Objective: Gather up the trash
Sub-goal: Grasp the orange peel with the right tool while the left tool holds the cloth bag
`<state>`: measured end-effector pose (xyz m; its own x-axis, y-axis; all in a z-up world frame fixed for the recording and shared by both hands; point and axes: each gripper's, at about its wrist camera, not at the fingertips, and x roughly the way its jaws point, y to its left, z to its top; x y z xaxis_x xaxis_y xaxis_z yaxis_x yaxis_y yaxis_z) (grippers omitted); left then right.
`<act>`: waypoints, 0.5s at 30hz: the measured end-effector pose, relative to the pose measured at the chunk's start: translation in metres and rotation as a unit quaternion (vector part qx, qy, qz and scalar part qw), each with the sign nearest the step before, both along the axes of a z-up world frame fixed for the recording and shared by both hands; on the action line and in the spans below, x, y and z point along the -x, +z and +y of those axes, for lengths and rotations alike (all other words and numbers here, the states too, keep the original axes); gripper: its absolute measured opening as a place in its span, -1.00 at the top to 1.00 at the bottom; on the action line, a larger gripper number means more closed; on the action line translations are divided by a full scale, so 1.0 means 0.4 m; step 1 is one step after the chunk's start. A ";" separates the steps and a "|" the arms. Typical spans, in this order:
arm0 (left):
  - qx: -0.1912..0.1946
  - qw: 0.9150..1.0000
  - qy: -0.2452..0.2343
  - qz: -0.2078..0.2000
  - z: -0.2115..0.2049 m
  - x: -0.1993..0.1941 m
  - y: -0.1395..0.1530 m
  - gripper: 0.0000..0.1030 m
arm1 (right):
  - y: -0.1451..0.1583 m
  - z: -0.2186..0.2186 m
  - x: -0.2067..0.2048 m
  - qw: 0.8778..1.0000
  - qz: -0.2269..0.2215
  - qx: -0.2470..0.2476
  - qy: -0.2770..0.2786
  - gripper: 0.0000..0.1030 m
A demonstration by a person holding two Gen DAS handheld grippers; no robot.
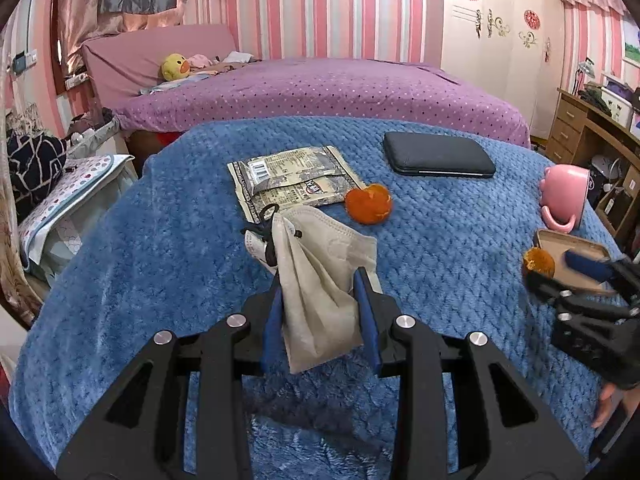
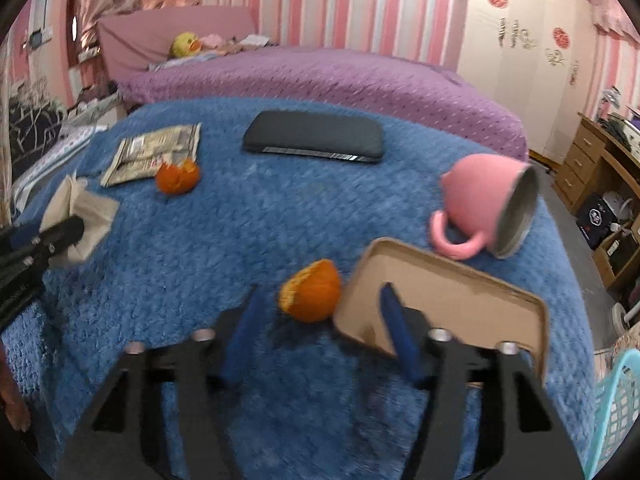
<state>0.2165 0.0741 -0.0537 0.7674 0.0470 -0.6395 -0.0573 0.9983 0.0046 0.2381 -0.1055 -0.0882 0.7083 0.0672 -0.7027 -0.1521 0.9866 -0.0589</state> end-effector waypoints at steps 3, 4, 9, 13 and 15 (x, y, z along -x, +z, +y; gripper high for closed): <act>0.006 1.000 -0.005 0.003 -0.010 -0.005 -0.003 0.37 | -0.005 0.008 0.002 1.000 0.000 0.005 0.006 0.37; 0.001 1.000 -0.007 0.001 -0.016 -0.004 -0.001 0.37 | -0.002 0.005 0.004 1.000 -0.002 0.001 0.007 0.40; -0.007 1.000 -0.011 -0.004 -0.034 0.006 0.005 0.37 | 0.022 -0.016 0.032 1.000 -0.023 -0.010 0.013 0.52; 0.001 1.000 -0.014 -0.006 -0.045 0.015 0.015 0.37 | 0.044 -0.046 0.056 0.999 -0.035 -0.026 0.014 0.52; 0.002 1.000 -0.017 -0.009 -0.058 0.021 0.020 0.37 | 0.050 -0.064 0.064 0.999 -0.037 -0.035 0.011 0.52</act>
<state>0.2081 0.0508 -0.0455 0.7802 0.0185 -0.6252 -0.0237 0.9997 0.0001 0.2127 -0.1311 -0.0682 0.7552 0.1315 -0.6422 -0.1724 0.9850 -0.0010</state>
